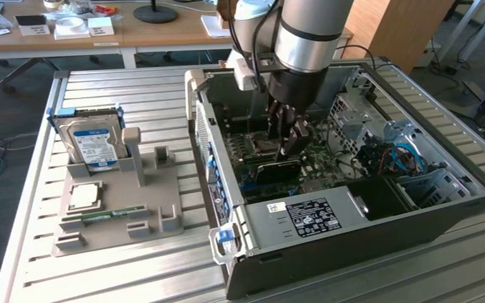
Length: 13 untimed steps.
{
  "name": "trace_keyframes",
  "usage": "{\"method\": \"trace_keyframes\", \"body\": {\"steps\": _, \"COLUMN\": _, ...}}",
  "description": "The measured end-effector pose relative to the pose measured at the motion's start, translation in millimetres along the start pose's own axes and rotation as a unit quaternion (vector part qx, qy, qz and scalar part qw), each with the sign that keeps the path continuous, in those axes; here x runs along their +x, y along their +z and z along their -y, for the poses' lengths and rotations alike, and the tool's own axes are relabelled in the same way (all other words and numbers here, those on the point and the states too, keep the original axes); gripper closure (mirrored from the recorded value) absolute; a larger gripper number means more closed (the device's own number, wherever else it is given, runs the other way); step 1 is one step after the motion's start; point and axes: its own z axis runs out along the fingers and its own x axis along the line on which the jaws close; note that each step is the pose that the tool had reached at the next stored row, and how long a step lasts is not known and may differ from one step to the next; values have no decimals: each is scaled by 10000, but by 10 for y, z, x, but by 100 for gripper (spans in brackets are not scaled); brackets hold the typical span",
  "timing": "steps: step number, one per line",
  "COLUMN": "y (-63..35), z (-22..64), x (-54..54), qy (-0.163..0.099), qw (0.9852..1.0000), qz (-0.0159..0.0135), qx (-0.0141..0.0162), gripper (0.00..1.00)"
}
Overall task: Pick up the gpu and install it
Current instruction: 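Insert the gpu into the slot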
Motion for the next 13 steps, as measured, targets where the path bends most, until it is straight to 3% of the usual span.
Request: {"method": "trace_keyframes", "body": {"steps": 13, "y": -20, "z": 0, "x": -1, "qy": 0, "qw": 10000, "qz": -1, "qx": 0, "gripper": 43}}
